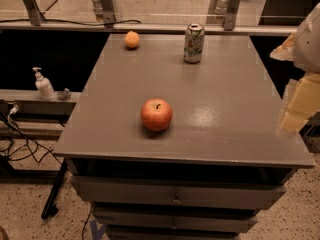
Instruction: Move 7up can near apple
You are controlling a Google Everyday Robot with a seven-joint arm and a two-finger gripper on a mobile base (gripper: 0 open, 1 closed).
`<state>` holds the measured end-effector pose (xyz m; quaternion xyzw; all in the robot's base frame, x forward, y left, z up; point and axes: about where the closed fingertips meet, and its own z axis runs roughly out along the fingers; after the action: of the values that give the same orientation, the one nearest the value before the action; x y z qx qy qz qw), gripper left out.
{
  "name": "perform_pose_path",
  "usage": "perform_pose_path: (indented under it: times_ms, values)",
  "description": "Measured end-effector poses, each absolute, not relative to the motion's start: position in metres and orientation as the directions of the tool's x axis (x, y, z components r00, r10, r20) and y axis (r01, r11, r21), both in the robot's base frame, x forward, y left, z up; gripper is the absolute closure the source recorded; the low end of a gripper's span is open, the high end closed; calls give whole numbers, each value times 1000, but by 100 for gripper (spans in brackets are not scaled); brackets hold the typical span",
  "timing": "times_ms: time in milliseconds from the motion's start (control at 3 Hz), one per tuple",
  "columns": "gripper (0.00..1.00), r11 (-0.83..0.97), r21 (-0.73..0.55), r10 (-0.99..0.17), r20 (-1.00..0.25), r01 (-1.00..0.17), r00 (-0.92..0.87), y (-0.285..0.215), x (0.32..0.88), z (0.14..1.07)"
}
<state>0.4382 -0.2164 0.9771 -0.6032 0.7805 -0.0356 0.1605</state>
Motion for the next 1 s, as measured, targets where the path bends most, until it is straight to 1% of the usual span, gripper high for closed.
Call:
perform_pose_path:
  times_ms: [333, 667, 1000]
  values:
    - [0, 270, -249, -953, -208, -930, -221, -216, 438, 977]
    - [0, 280, -260, -946, -240, -924, -219, -220, 447, 973]
    - [0, 317, -311, -913, -357, -896, -199, -237, 488, 959]
